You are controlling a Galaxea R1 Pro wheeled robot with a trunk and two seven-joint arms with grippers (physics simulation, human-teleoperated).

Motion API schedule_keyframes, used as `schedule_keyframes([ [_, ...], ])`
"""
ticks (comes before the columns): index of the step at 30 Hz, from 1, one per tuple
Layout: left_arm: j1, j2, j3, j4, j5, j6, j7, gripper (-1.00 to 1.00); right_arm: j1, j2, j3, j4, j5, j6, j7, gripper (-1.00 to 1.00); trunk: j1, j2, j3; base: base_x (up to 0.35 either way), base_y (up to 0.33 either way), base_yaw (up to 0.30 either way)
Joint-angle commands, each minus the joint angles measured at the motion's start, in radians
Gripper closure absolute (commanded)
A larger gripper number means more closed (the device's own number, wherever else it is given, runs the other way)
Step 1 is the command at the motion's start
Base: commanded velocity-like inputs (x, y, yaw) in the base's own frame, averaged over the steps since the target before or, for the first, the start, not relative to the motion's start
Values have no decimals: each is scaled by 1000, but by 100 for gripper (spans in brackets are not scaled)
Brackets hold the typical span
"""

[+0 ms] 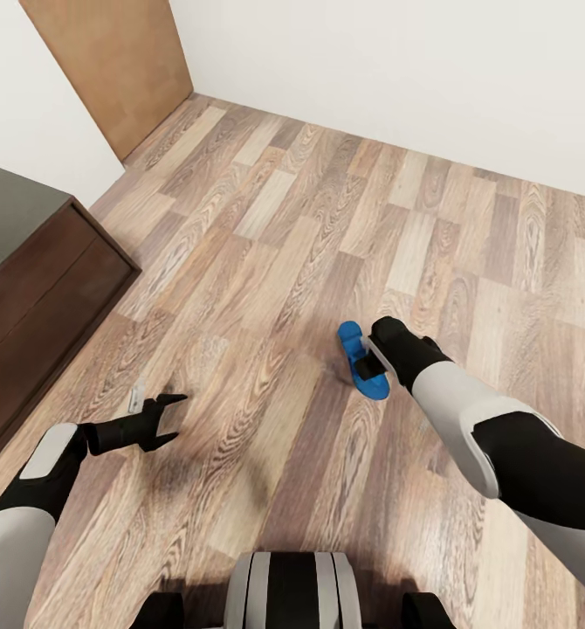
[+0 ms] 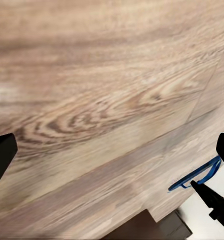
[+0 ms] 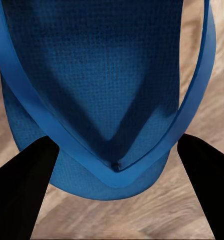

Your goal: In the bedroom, move the book from the bed onto either nightstand, and place the two sandals side by side next to the bed.

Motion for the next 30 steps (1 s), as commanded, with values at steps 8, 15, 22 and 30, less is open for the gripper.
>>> schedule_keyframes([
  [8, 28, 25, -107, 24, -36, 0, -58, -100, 4, -63, -72, 57, -6, -1, 13, 100, -4, 2, 31, 0, 0, 0],
  [15, 54, 28, -140, 30, -70, -4, -122, -100, 13, -116, -133, 63, -109, -8, 69, 100, -7, 3, 58, 0, 0, 0],
  [22, 83, 29, -147, 31, -157, -8, -232, -100, 56, -180, -151, 65, -344, -58, 229, 100, -10, 5, 85, 0, 0, 0],
  [30, 156, 29, -148, 30, -344, -37, -463, -100, 213, -209, -153, 72, -423, -260, 447, 100, -14, 7, 116, 0, 0, 0],
])
